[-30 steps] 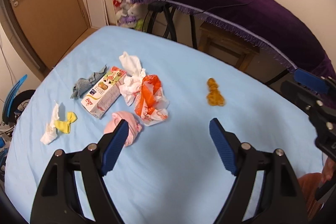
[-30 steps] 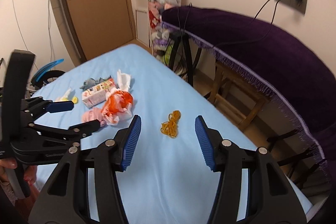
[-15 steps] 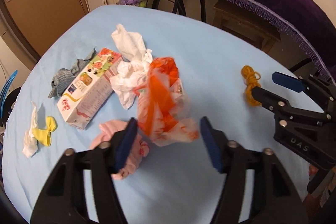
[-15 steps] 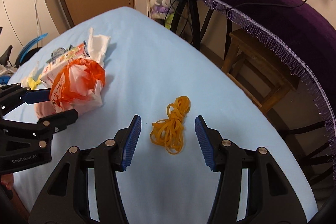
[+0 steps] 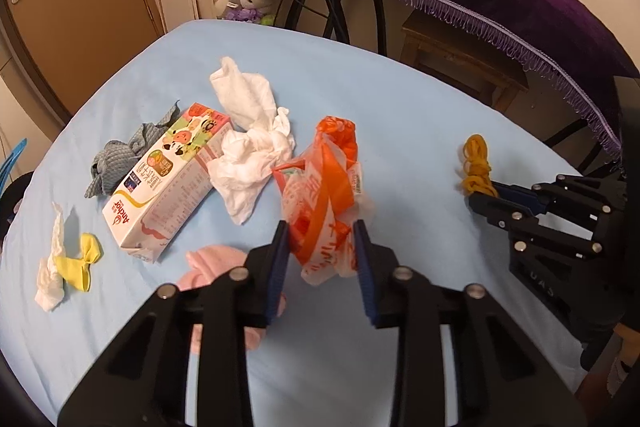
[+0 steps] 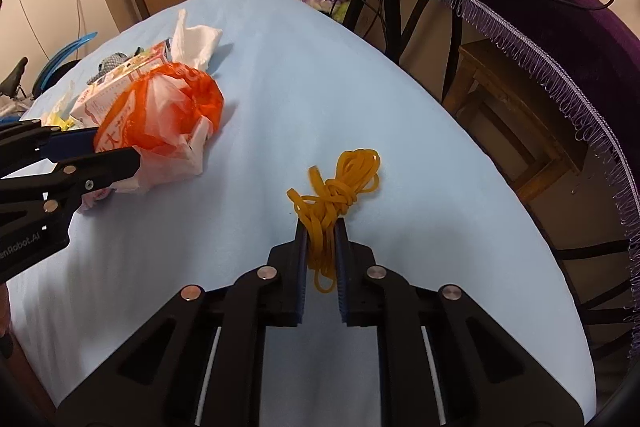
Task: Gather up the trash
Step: 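Grasp the orange-white plastic bag with the left tool while the right tool grasps the yellow rubber bands, then carry the plastic bag and rubber bands to the grey bin and release both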
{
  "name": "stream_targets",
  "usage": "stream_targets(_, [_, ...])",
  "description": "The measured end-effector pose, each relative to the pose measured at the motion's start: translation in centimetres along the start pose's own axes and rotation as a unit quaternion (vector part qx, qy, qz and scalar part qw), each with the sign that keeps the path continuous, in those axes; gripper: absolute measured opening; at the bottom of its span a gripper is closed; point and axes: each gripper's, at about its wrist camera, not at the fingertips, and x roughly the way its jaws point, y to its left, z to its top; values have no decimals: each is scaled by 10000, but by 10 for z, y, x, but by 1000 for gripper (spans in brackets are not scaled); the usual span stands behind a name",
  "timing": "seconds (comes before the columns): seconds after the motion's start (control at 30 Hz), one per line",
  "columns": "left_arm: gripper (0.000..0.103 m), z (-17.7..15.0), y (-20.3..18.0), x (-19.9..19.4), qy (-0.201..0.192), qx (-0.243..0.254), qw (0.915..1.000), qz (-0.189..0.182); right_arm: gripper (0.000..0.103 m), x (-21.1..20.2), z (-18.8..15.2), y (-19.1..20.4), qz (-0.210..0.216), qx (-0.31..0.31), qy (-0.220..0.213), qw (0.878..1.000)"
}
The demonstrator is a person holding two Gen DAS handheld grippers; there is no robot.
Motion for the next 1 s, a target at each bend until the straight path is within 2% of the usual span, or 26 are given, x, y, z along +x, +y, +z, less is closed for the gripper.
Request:
stream_targets(0.27, [26, 0, -7, -19, -110, 84, 9998, -163, 11, -35, 0, 5, 26, 22, -194, 9998])
stream_targets(0.53, [26, -1, -15, -58, -219, 157, 9992, -282, 11, -89, -5, 9, 83, 76, -473, 9988])
stream_targets(0.77, [26, -12, -31, -111, -305, 295, 9986, -325, 11, -160, -15, 9, 81, 152, -807, 9966])
stream_targets(1.0, [26, -21, -58, -173, -541, 570, 9961, -391, 11, -241, -42, 2, -146, 253, -1135, 9931])
